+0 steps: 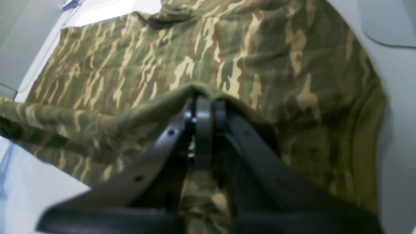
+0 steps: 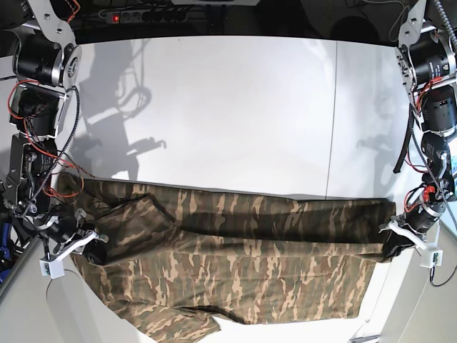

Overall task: Fold the T-shirt properly
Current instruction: 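Lift the grasped corners and pull them across toward the hem, then lower the folded edge onto the shirt and release both grippers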

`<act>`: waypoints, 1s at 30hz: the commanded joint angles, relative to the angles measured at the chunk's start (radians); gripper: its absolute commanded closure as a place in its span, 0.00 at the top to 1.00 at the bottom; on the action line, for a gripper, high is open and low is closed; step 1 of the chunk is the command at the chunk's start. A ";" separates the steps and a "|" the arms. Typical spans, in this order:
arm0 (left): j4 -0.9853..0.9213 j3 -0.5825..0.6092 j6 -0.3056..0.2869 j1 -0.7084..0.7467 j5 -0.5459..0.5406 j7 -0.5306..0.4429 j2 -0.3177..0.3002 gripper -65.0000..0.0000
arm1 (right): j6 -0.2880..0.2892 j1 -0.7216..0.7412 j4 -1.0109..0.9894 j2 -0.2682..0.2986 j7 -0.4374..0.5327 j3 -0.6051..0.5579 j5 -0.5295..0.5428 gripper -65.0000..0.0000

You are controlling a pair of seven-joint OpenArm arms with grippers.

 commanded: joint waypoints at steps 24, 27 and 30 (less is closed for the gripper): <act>0.009 -0.096 0.106 0.078 -0.011 0.076 0.010 0.73 | -0.037 -0.192 0.151 0.034 -0.097 0.345 0.108 0.49; 0.009 -0.118 0.107 0.109 -0.035 0.076 0.010 0.73 | -0.081 -0.225 0.151 0.034 -0.087 0.383 0.107 0.49; 0.009 -0.129 0.141 0.124 -0.042 0.076 0.011 0.73 | -0.097 -0.254 0.148 0.035 -0.061 0.407 0.104 0.49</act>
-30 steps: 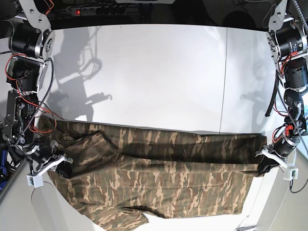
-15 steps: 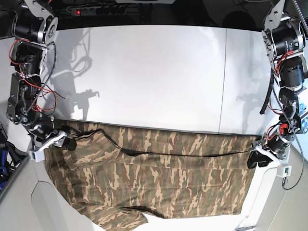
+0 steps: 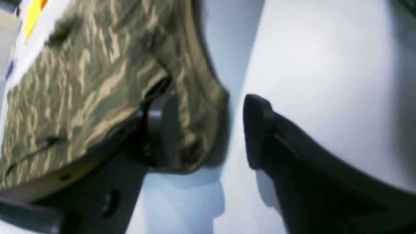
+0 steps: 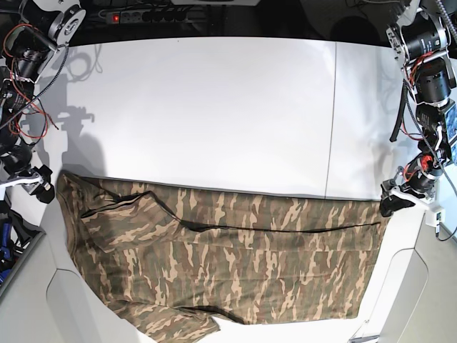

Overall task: Fold the T-shirt properly
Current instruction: 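Lower the folded edge onto the shirt and release both grippers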

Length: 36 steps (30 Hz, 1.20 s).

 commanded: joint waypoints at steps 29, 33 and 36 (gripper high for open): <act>0.011 -0.003 0.177 -0.029 0.014 -0.134 0.095 0.73 | 0.071 0.079 -0.212 -0.043 0.118 -0.101 0.035 0.66; 0.011 0.000 0.195 -0.058 0.042 -0.146 0.099 0.71 | 0.071 0.079 -0.212 -0.045 0.118 -0.114 0.035 0.39; 0.008 0.000 0.200 -0.075 0.042 -0.145 0.106 0.58 | 0.071 0.080 -0.211 -0.051 0.119 -0.114 0.034 0.16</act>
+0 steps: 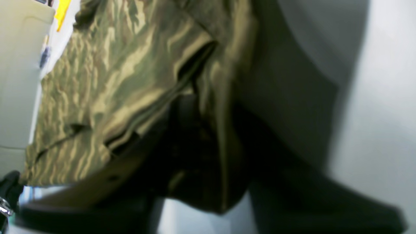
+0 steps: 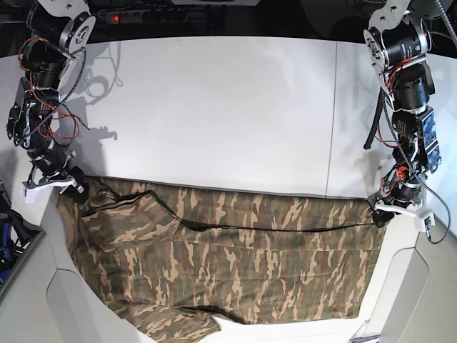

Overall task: Fold the T-shirt properly
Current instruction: 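Lower the folded edge onto the shirt and release both grippers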

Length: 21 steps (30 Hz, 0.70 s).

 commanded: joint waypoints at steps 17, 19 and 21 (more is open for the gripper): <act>-0.087 0.000 -0.046 -0.043 0.031 -0.053 -0.007 0.00 | 0.043 0.022 0.013 -0.019 0.005 -0.001 -0.006 0.00; -0.086 0.000 -0.099 -0.048 0.031 -0.035 -0.014 0.00 | 0.043 0.022 0.021 -0.018 -0.002 -0.001 -0.006 0.00; -0.079 0.000 -0.113 -0.051 0.031 -0.015 -0.022 0.00 | 0.042 0.022 0.034 -0.014 -0.025 -0.001 -0.005 0.00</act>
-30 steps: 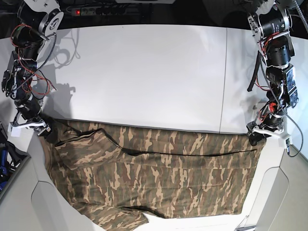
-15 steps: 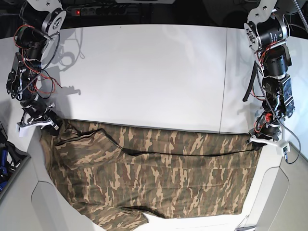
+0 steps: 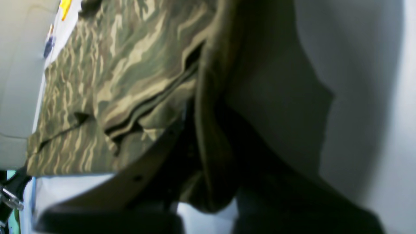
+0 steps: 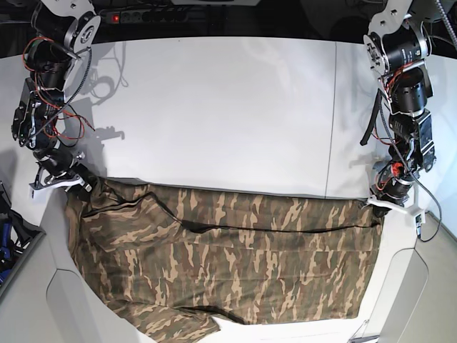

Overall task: Fold the T-shirt properly
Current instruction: 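Lower the folded edge onto the shirt and release both grippers, then drag the shirt back toward the robot with both grippers, then release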

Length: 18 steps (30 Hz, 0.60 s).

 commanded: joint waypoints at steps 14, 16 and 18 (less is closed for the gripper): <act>0.342 -0.002 -0.075 0.163 -0.056 0.081 -0.081 0.00 | 0.011 -0.094 0.206 0.069 -0.173 0.000 0.160 0.00; 0.430 -0.002 -0.069 0.216 -0.068 0.094 -0.080 0.00 | 0.011 -0.128 0.249 0.069 -0.183 0.000 0.186 0.00; 0.505 -0.002 -0.069 0.265 -0.075 0.116 -0.080 0.00 | 0.011 -0.162 0.293 0.070 -0.204 0.000 0.208 0.00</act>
